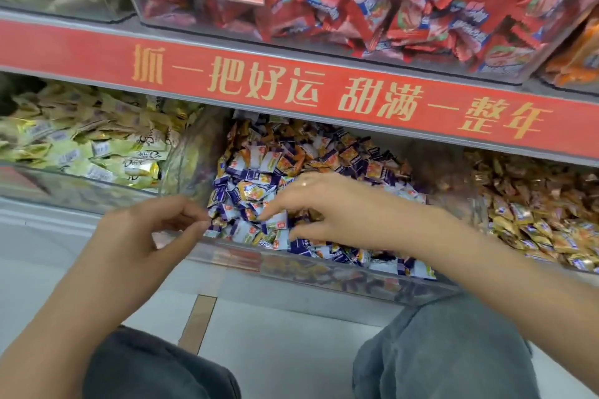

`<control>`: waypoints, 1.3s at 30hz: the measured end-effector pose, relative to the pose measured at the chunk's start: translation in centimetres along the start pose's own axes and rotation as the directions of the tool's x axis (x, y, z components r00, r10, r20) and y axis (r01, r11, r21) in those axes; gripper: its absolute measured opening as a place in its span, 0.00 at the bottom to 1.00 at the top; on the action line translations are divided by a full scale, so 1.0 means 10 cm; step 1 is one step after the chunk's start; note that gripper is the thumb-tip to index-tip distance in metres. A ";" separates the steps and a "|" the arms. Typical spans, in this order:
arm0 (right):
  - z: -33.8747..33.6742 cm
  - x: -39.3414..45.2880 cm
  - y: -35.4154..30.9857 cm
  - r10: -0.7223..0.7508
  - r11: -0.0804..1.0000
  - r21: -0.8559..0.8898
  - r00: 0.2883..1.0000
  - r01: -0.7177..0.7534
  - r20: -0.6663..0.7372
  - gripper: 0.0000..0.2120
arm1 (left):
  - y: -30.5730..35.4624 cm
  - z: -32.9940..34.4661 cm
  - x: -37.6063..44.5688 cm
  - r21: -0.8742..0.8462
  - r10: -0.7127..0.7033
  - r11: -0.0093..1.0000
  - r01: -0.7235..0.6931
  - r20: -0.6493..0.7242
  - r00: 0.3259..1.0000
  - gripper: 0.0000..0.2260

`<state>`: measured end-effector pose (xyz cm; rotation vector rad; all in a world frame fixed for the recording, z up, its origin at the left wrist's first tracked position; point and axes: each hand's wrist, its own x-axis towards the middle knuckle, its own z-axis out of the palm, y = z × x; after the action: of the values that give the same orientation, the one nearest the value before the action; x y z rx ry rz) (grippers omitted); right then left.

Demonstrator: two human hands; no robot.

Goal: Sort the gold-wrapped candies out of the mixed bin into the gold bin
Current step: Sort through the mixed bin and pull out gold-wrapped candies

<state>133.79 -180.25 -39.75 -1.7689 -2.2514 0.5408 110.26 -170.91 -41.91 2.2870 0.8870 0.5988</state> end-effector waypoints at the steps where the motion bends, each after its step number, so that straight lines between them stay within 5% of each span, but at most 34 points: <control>1: 0.03 0.19 -0.01 -0.039 0.998 -0.046 0.998 0.042 0.056 0.21 | -0.01 -0.02 0.00 -0.022 0.002 1.000 -0.002 0.001 1.000 0.04; 5: 0.27 0.64 0.12 -0.159 0.955 -0.183 0.922 0.234 0.353 0.25 | -0.06 -0.12 -0.01 -0.052 -0.015 0.999 0.015 -0.014 1.000 0.09; 7: 0.36 0.71 0.21 -0.240 0.919 -0.202 0.888 0.338 0.392 0.21 | -0.07 -0.12 -0.01 -0.048 -0.015 0.999 0.014 -0.015 1.000 0.10; 10: 0.29 0.84 0.44 -0.229 0.932 -0.214 0.934 0.292 0.275 0.14 | -0.09 -0.11 -0.01 -0.022 -0.015 1.000 0.015 -0.011 1.000 0.12; 14: -0.01 0.94 0.60 0.010 0.998 0.051 0.973 -0.022 0.231 0.18 | -0.11 -0.10 0.00 0.007 -0.035 0.999 0.036 -0.018 0.999 0.04; 16: -0.05 0.93 0.63 0.049 0.990 0.122 0.974 -0.077 0.219 0.19 | -0.11 -0.09 0.00 0.017 -0.031 0.999 0.031 -0.029 0.999 0.09; 23: -0.09 0.84 0.47 0.051 0.973 0.220 0.993 -0.074 0.108 0.18 | -0.09 -0.08 0.00 0.011 -0.033 0.999 0.033 -0.028 0.999 0.14; 26: -0.05 0.81 0.47 -0.027 1.000 -0.008 0.997 0.027 -0.072 0.17 | -0.08 -0.09 0.00 0.009 -0.019 1.000 0.019 -0.027 0.999 0.12; 29: -0.09 0.76 0.40 -0.001 0.995 0.096 0.978 0.021 -0.207 0.14 | -0.08 -0.08 0.00 -0.004 -0.035 0.999 0.035 -0.032 0.999 0.12; 32: -0.07 0.64 0.19 -0.154 0.984 0.107 0.984 0.144 0.093 0.10 | -0.07 -0.08 -0.01 -0.006 -0.024 1.000 0.024 -0.042 0.999 0.10; 35: 0.07 0.57 0.09 -0.073 0.974 -0.159 0.884 0.163 0.461 0.13 | -0.06 -0.09 0.00 -0.015 -0.023 1.000 0.022 -0.037 0.999 0.05; 39: 0.07 0.56 0.19 0.044 0.946 -0.323 0.970 0.036 0.237 0.14 | -0.08 -0.09 0.00 -0.011 -0.022 1.000 0.021 -0.023 0.999 0.04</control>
<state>133.76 -174.51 -41.44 -1.9509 -2.6347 0.4229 109.35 -170.08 -41.79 2.2618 0.9160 0.6210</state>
